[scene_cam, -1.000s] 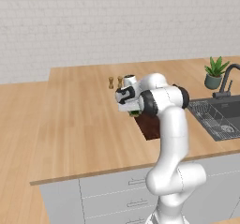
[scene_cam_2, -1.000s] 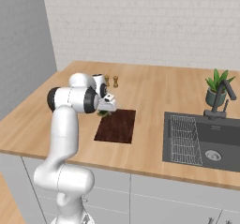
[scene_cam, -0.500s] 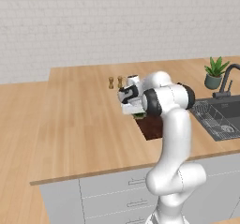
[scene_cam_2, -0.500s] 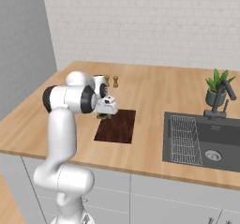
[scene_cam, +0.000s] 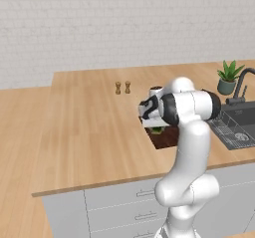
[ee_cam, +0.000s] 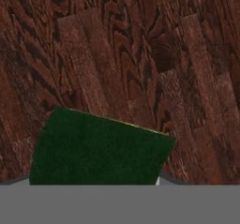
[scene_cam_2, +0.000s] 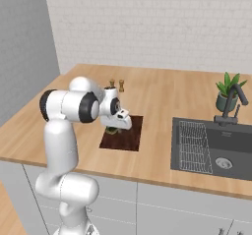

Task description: Pick up the sponge from the counter and clean the cutting board by briefly scrubbing or pressing down on the cutting board. Once finished, release the sponge.

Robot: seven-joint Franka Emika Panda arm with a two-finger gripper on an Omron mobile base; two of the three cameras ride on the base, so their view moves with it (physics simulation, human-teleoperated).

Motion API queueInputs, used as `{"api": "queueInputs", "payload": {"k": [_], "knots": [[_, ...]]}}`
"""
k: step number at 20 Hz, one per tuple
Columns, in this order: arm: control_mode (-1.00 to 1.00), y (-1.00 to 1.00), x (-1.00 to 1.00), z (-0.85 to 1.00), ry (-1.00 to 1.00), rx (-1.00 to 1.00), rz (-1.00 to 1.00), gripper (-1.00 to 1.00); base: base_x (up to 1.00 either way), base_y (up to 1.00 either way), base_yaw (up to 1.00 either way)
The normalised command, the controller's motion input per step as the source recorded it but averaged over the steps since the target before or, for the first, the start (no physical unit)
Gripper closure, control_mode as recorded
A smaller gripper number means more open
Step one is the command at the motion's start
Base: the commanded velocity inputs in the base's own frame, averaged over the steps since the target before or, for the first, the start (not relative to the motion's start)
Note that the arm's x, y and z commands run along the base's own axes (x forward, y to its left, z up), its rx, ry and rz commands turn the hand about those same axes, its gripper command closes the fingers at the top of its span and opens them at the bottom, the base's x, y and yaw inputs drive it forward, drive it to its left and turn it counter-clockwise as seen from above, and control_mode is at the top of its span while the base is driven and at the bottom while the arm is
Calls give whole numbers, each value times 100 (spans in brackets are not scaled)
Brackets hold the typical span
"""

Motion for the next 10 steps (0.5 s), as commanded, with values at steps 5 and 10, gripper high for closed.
{"api": "queueInputs", "payload": {"k": [5, 10], "knots": [[-100, -73, -63, -40, -35, 1, 0, 100, 0, 0, 0], [-100, -98, -51, 12, -28, 7, 0, 100, 0, 0, 0]]}}
